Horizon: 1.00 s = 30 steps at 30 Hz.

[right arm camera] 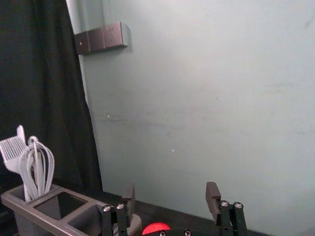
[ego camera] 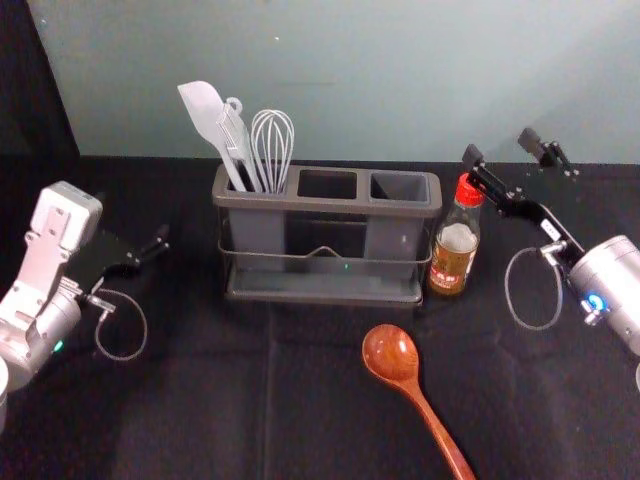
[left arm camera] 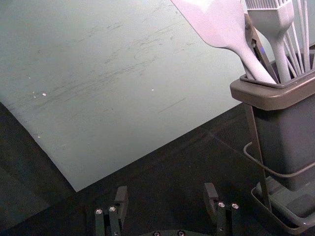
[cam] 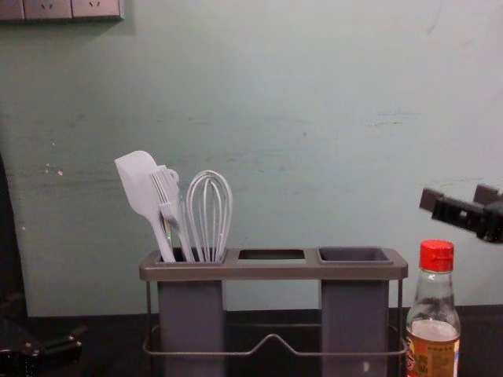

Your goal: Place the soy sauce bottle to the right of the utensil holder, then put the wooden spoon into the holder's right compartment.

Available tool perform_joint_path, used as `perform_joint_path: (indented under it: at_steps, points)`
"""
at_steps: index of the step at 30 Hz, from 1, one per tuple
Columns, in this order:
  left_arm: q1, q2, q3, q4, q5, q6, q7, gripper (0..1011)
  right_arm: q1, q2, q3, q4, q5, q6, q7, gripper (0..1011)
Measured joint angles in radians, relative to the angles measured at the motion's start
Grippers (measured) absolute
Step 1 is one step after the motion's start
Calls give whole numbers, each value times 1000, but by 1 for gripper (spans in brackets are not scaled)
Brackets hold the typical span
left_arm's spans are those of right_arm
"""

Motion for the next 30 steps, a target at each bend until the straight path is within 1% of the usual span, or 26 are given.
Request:
perform_joint_path:
  at_steps: [4,5,8,11,19,24,30]
  points:
    - [0,0,0,0,0,0,0,1005,-18,16,6,-50,-10,7,-2,1000]
    - [0,0,0,0,0,0,0,1005,-26,23,8,-72,-12,12,-2,1002]
    - [0,0,0,0,0,0,0,1005,-40,32,11,-103,-15,22,-2,1002]
    - [0,0,0,0,0,0,0,1005,-64,49,13,-149,-17,34,1,1002]
    - [0,0,0,0,0,0,0,1005,-118,77,10,-222,-15,38,21,1002]
    - [0,0,0,0,0,0,0,1005,-147,91,2,-254,-12,38,31,1002]
    - [0,0,0,0,0,0,0,1005,-183,117,-24,-290,-22,47,48,1002]
